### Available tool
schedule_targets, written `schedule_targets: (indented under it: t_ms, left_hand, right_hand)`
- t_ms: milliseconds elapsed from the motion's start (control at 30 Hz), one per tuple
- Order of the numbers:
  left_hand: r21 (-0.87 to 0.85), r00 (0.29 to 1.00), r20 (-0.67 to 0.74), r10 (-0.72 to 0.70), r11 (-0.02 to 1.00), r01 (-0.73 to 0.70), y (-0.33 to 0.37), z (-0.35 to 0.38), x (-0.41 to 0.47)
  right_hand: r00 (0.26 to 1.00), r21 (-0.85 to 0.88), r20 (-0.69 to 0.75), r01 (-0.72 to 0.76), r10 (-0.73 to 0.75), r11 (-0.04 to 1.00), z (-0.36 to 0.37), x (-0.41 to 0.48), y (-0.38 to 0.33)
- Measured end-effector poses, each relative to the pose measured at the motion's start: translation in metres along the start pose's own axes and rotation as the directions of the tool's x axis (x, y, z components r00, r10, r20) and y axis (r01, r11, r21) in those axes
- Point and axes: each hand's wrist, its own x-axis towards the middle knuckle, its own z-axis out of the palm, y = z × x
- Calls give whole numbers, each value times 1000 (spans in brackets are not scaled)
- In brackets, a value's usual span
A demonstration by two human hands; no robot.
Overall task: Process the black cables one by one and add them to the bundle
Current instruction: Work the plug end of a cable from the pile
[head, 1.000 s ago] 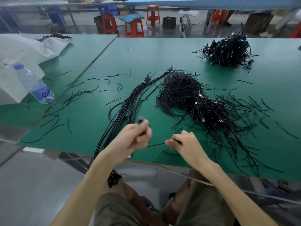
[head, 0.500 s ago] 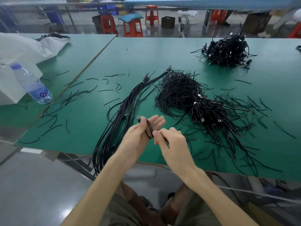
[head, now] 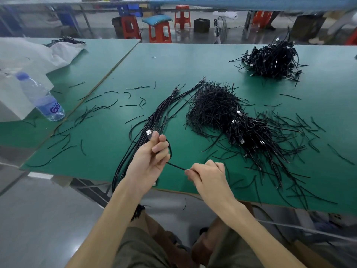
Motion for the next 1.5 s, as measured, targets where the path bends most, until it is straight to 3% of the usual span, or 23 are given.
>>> schedule_targets:
  t_ms: [133,233,300,467,700,800,1033,1100,1200,1333,1400,1500]
  left_hand:
    - [258,999,17,30,966,-33,-16,10,-3]
    - [403,999,20,32,915,-38,-31,22,-5]
    - [403,999,31,20,915,-31,-33,27,-6]
    - [348,992,125,-27,937,-19,-35,24,-8]
    - [395,952,292,-89,918,-35,-33,13,-7]
    - [496,919,378,-115,863,-96,-22,10,-6]
    - [692,969,238,68,689,-218,-22,23,-13]
    - [759,967,195,165,599,-256,-24,26,-12]
    - [837,953,192,234,468,-284,-24,27,-13]
    - [916,957,142,253,332,-223,-28,18,-12]
    - [898,963,122,240,386,-210,-26,14,-11]
    - [850,976,57,210,502,-158,-20,6,-12]
  right_hand:
    - [999,265,-8,36,-35,964,-1,5,-13]
    - [1000,597,14,2,-12,802,-2,9,-21]
    - [999,697,32,-35,18,716,-4,11,-19]
    - [999,689,-21,-16,42,725,0,8,-11]
    - [993,734,-59,-29,106,678,2,7,-7]
    - [988,743,-101,-4,118,670,1,6,-7]
    - [976,788,-163,41,144,614,7,9,-13]
    - [966,743,-215,67,142,666,7,9,-13]
    - [951,550,-302,111,73,828,4,11,-6]
    - [969,343,-241,134,-50,930,1,10,-1]
    - [973,265,-220,124,-65,956,1,9,4]
    - [986,286,-160,87,-42,954,-2,9,8]
